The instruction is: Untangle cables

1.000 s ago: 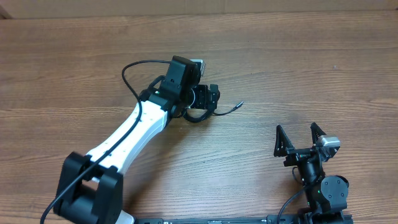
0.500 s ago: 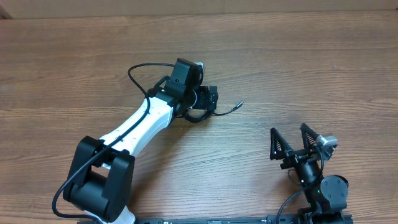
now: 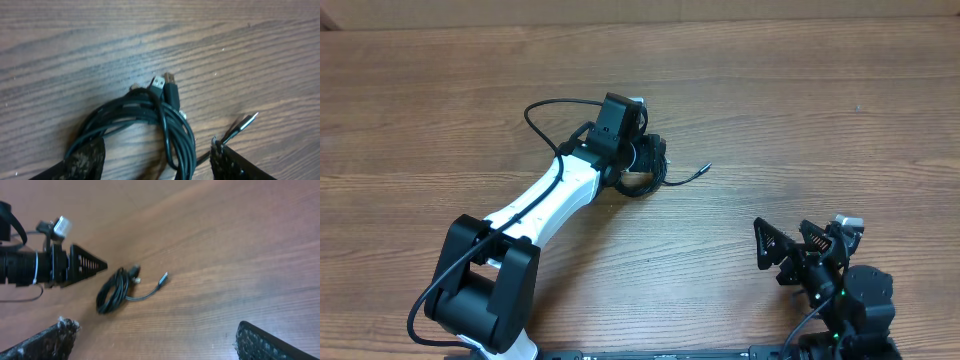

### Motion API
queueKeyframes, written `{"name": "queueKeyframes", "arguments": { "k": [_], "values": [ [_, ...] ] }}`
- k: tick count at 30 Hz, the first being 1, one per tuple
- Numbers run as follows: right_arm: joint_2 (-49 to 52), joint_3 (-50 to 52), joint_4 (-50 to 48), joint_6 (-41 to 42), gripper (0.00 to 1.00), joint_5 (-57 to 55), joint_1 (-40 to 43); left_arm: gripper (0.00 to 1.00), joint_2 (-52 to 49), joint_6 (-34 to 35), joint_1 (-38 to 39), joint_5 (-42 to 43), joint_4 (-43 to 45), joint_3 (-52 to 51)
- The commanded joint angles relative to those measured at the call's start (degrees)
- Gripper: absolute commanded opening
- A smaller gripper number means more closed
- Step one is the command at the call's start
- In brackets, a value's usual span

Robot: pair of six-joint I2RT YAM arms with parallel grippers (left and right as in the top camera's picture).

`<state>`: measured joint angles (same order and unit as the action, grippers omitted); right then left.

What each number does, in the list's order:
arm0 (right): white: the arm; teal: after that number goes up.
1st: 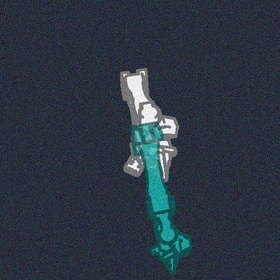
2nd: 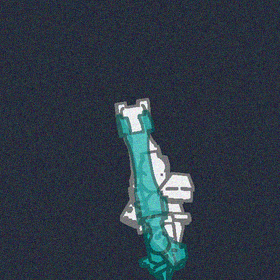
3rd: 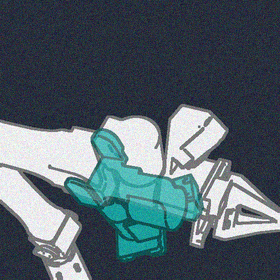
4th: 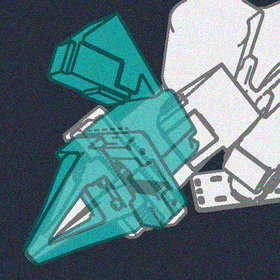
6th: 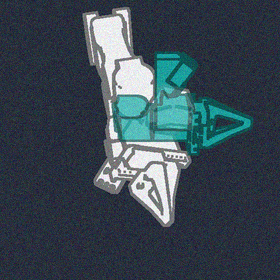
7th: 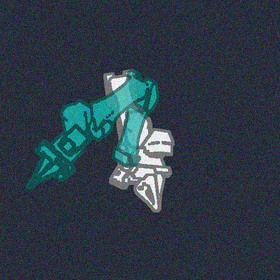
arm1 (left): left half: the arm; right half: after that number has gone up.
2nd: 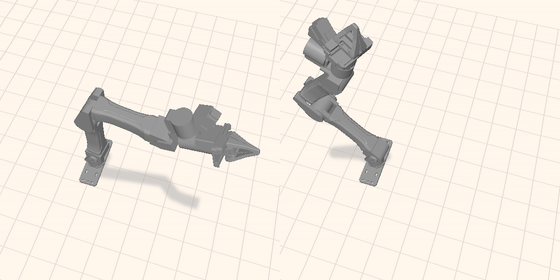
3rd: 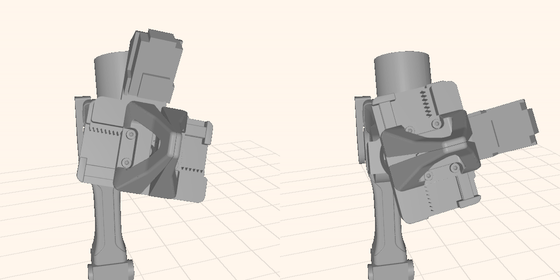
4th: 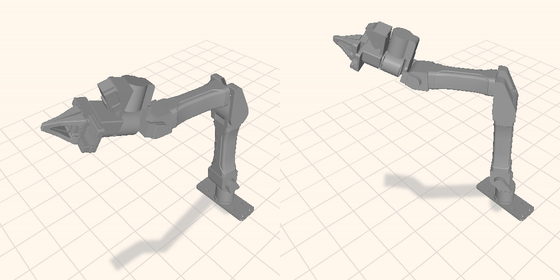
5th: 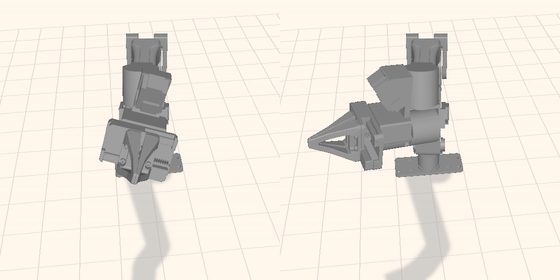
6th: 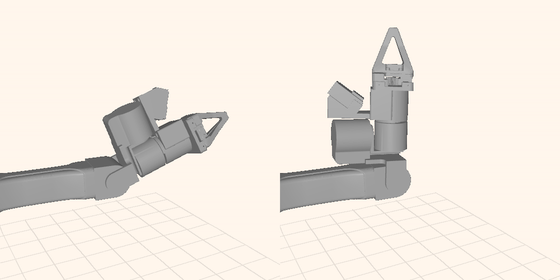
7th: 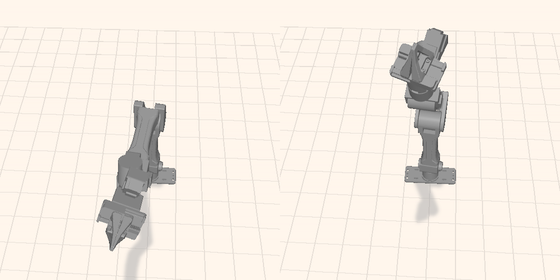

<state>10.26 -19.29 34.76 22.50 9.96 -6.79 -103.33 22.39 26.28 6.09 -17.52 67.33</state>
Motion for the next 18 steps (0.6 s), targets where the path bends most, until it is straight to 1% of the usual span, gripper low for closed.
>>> {"name": "queueKeyframes", "arguments": {
  "k": [1, 6, 9, 12, 15, 18],
  "values": [
    [4.4, -6.0, 3.0, 0.3, 1.00, 1.8, 0.0, 0.68, -2.1, 0.2, 0.4, -1.2, 1.6, 1.2],
    [10.7, -12.3, 7.0, 0.2, 1.00, 3.7, 0.0, 0.72, -4.2, 0.6, 0.4, -1.2, 3.3, 1.2],
    [14.1, -15.0, 8.9, 0.2, 1.00, 4.4, 0.1, 0.73, -5.2, 0.6, 0.4, -1.2, 3.7, 1.2],
    [16.2, -15.4, 7.9, 0.2, 1.00, 4.7, 0.1, 0.72, -5.9, 0.6, 0.4, -1.2, 4.7, 1.2],
    [16.9, -15.4, 6.1, 0.2, 1.00, 7.9, 0.1, 0.70, -6.2, 0.6, 0.5, -1.2, 4.7, 1.2],
    [16.9, -15.4, 5.2, 0.2, 1.00, 8.6, 0.1, 0.68, -6.2, 0.6, 0.5, -1.3, 4.8, 1.2]
  ]
}}
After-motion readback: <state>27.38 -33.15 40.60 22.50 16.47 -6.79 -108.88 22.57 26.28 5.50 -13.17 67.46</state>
